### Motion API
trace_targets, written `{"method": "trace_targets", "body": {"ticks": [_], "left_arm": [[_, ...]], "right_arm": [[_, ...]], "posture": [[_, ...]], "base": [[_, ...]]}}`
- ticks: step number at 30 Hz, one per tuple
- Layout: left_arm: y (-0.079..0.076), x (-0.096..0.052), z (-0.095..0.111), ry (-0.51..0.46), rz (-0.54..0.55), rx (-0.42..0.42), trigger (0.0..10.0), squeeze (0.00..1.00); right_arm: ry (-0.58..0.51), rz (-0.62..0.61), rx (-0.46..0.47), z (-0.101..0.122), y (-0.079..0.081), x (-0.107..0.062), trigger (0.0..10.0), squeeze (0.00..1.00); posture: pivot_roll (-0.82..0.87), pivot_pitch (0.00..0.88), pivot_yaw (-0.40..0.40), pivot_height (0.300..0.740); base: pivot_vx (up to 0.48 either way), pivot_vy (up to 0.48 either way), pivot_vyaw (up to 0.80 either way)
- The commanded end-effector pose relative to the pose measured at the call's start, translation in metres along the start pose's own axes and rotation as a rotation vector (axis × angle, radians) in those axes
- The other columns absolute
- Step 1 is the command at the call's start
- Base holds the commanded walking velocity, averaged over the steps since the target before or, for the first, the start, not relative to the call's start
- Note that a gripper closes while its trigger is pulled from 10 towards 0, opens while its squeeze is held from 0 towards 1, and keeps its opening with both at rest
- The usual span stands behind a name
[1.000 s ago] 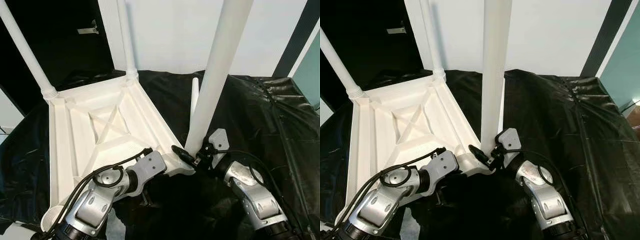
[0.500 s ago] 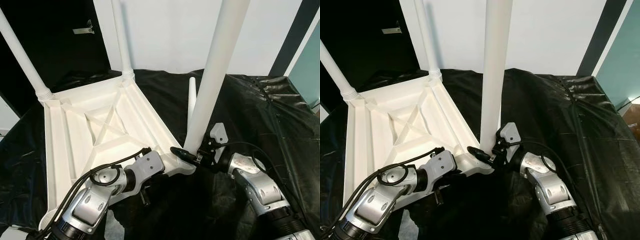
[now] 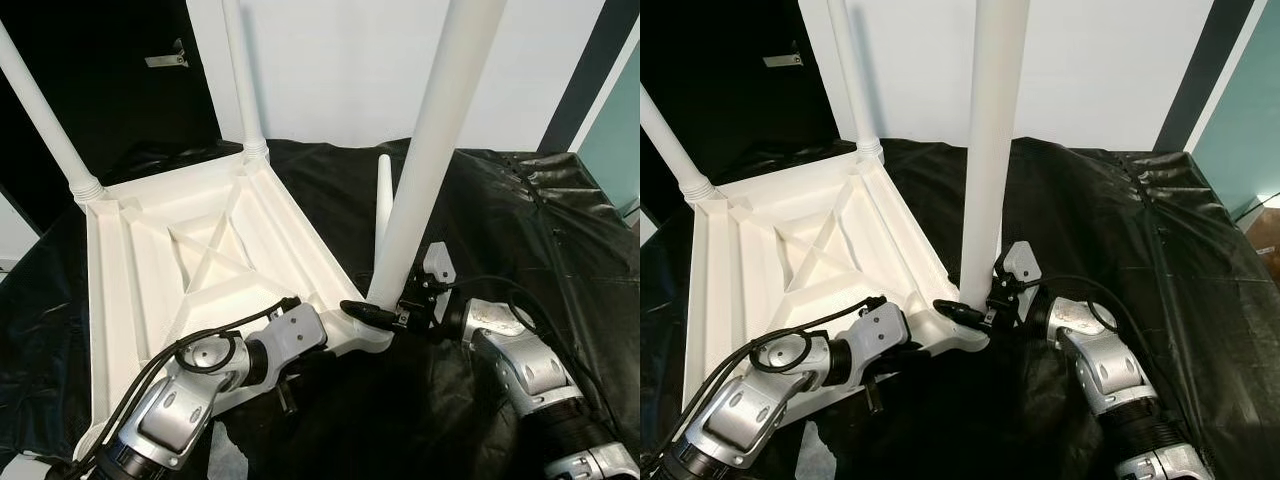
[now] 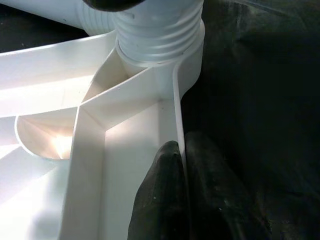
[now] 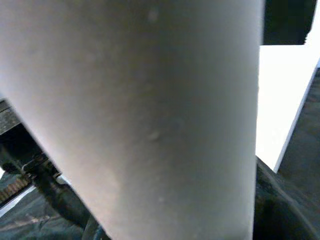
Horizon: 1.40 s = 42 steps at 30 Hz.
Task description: Building children table
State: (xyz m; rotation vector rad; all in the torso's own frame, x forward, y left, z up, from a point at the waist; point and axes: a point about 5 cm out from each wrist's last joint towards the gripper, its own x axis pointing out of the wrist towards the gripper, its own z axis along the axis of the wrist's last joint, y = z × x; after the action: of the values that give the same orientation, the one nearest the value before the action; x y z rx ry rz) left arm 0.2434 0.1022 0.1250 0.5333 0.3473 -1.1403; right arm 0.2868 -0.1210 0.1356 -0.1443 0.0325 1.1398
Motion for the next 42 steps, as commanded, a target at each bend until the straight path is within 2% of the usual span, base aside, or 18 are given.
{"method": "trace_targets", "body": {"ticks": [1, 4, 14, 23, 28, 32, 35, 38, 42], "left_arm": [[0.008, -0.010, -0.004, 0.028, 0.030, 0.014, 0.0, 0.00], [0.008, -0.010, -0.003, 0.026, 0.018, 0.026, 0.0, 0.00], [0.004, -0.009, 0.001, 0.010, -0.016, 0.039, 0.0, 0.00], [-0.001, -0.007, 0.004, 0.008, -0.026, 0.050, 0.0, 0.00], [-0.003, -0.006, 0.004, 0.025, -0.029, 0.071, 0.0, 0.00], [-0.009, -0.002, 0.002, 0.054, -0.052, 0.087, 0.0, 0.00], [-0.012, -0.001, 0.002, 0.055, -0.071, 0.090, 0.0, 0.00], [-0.012, -0.002, 0.003, 0.057, -0.086, 0.100, 0.0, 0.00], [-0.011, -0.002, 0.004, 0.058, -0.085, 0.102, 0.0, 0.00]], "right_arm": [[0.076, 0.050, 0.166, -0.028, 0.003, -0.010, 10.0, 0.00], [0.087, 0.089, 0.150, -0.026, -0.006, -0.011, 10.0, 0.00], [0.118, 0.201, 0.173, -0.027, -0.013, -0.011, 10.0, 0.00], [0.117, 0.239, 0.152, -0.028, -0.009, -0.006, 10.0, 0.00], [0.101, 0.196, 0.109, -0.028, -0.007, 0.003, 10.0, 0.00], [0.058, 0.220, 0.108, -0.028, 0.006, 0.011, 10.0, 0.00], [0.061, 0.243, 0.122, -0.031, 0.008, 0.009, 10.0, 0.00], [0.075, 0.286, 0.160, -0.032, 0.002, 0.000, 10.0, 0.00], [0.084, 0.286, 0.153, -0.031, -0.002, -0.002, 10.0, 0.00]], "posture": [[0.03, 0.000, 0.021, 0.740], [0.03, 0.000, 0.024, 0.740], [0.04, 0.000, 0.020, 0.740], [0.05, 0.000, 0.015, 0.740], [0.05, 0.000, 0.013, 0.740], [0.05, 0.000, 0.024, 0.740], [0.05, 0.000, 0.025, 0.740], [0.05, 0.000, 0.033, 0.740], [0.05, 0.000, 0.035, 0.740]], "base": [[0.000, 0.000, 0.00], [0.000, 0.000, 0.00], [0.000, 0.000, 0.00], [0.000, 0.000, 0.00], [0.000, 0.000, 0.00], [0.000, 0.000, 0.00], [0.000, 0.000, 0.00], [0.000, 0.000, 0.00], [0.000, 0.000, 0.00]]}}
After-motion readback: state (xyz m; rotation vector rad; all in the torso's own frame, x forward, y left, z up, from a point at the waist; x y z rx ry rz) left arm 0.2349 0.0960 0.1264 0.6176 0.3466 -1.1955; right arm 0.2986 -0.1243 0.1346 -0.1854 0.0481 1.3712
